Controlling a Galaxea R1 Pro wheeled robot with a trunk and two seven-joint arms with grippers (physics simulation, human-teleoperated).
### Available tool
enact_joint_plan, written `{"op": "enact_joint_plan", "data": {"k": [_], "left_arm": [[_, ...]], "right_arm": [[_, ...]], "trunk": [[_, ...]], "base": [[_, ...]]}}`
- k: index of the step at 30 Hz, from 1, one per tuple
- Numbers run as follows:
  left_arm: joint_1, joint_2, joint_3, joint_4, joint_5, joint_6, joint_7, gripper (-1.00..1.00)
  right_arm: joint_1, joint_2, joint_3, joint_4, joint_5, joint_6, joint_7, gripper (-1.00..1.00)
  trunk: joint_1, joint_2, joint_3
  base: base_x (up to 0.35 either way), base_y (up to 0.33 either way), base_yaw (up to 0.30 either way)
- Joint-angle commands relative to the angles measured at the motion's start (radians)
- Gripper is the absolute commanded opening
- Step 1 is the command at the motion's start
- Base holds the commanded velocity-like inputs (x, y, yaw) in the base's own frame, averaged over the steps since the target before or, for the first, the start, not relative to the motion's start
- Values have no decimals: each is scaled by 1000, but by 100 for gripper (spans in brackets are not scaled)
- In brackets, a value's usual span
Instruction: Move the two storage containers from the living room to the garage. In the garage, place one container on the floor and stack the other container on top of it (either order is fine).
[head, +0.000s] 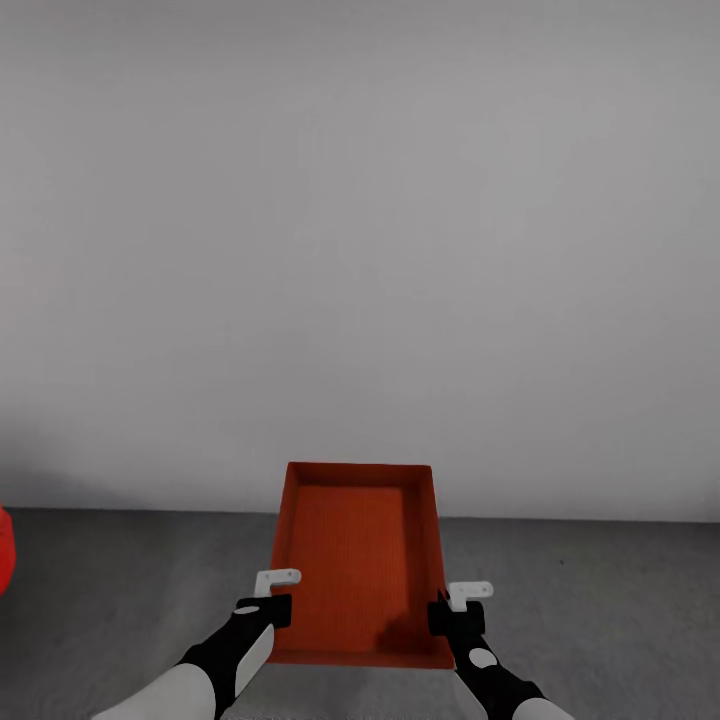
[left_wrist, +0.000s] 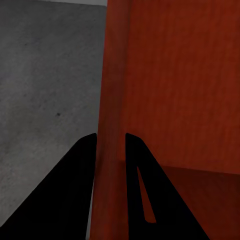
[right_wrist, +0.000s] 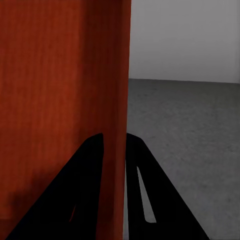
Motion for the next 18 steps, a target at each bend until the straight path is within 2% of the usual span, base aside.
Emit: {"op": "enact_joint_plan", "data": {"k": [1,18], "left_arm": [[-1,11,17,-6,-19,6,13,-100],[-1,11,17,-6,-19,6,14,-100]], "right_arm": [[-1,0,-33,3,6,-3,-3,-100],[-1,0,-33,3,6,-3,-3,-100]], "trunk": [[0,-1,-3],[0,-1,-30]], "base": [[0,0,0],[0,0,0]]}}
